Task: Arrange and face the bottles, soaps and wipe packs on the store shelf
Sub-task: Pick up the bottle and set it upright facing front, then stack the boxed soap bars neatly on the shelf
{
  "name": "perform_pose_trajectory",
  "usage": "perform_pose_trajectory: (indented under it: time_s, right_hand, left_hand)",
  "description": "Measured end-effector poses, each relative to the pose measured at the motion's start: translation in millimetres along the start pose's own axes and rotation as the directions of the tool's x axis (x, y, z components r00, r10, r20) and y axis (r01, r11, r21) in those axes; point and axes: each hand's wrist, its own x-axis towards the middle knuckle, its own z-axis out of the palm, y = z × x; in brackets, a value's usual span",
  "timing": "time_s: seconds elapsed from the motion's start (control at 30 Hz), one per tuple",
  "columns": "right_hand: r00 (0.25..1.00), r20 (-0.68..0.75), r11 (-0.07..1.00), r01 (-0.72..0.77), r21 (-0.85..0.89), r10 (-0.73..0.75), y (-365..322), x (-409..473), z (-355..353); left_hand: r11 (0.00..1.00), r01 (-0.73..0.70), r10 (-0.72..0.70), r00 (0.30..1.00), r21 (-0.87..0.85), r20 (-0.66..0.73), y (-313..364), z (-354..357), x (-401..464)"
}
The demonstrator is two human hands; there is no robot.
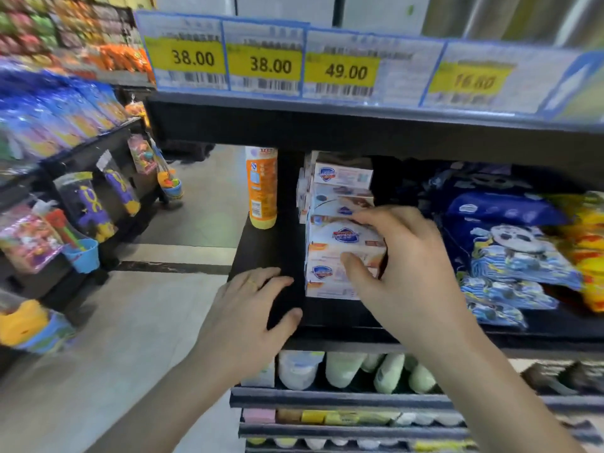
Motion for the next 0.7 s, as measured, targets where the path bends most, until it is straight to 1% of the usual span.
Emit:
perform_pose_trajectory:
  time_s: [0.03,0.1,0.17,0.2,0.37,0.53,0.63,0.67,0.7]
  right_hand:
    - [0.999,0.052,0.999,0.008,-0.032,-0.007,7,-2,0]
    - [0.988,0.156,0.998,0.011,-0.062,-0.001,18,-5,4]
    - [0.979,0.201,0.999,0.026,-0.032,-0.019,27,-8,11]
    - [0.98,0.195,0.999,0.033,-0.005,-0.031,30,-8,14]
    - [0.998,0.045,0.991,0.04,0.128,-0.046,40,-6,23]
    - [0.997,-0.042,0.977,0.071,0.2,-0.064,42,-12,27]
    - [0.99,-0.086,0.969,0.131,0.21,-0.115,43,-17,28]
    - [0.986,-0.104,0.963,0.152,0.224,-0.131,42,-20,28]
    - [0.982,-0.123,0.955,0.169,0.243,-0.143,41,-24,27]
  left_hand:
    - [0.998,0.005,-0.005,1.0,0.063,0.006,1,3,-1]
    - [0.994,0.022,-0.023,1.0,0.107,0.001,3,6,-2]
    - [0.995,0.043,-0.044,0.999,0.091,0.005,4,4,-2]
    - [0.995,0.051,-0.052,0.999,0.084,0.009,5,3,-2]
    - [0.995,0.073,-0.074,0.997,0.067,0.015,9,0,-3]
    - [0.995,0.093,-0.093,0.995,0.03,0.027,9,-2,-2]
    - [0.996,0.088,-0.089,0.995,0.005,0.034,8,-1,-1]
    - [0.995,0.092,-0.091,0.995,-0.03,0.044,7,-3,-1]
    - [0.987,0.106,-0.101,0.994,-0.123,0.047,6,-6,-1]
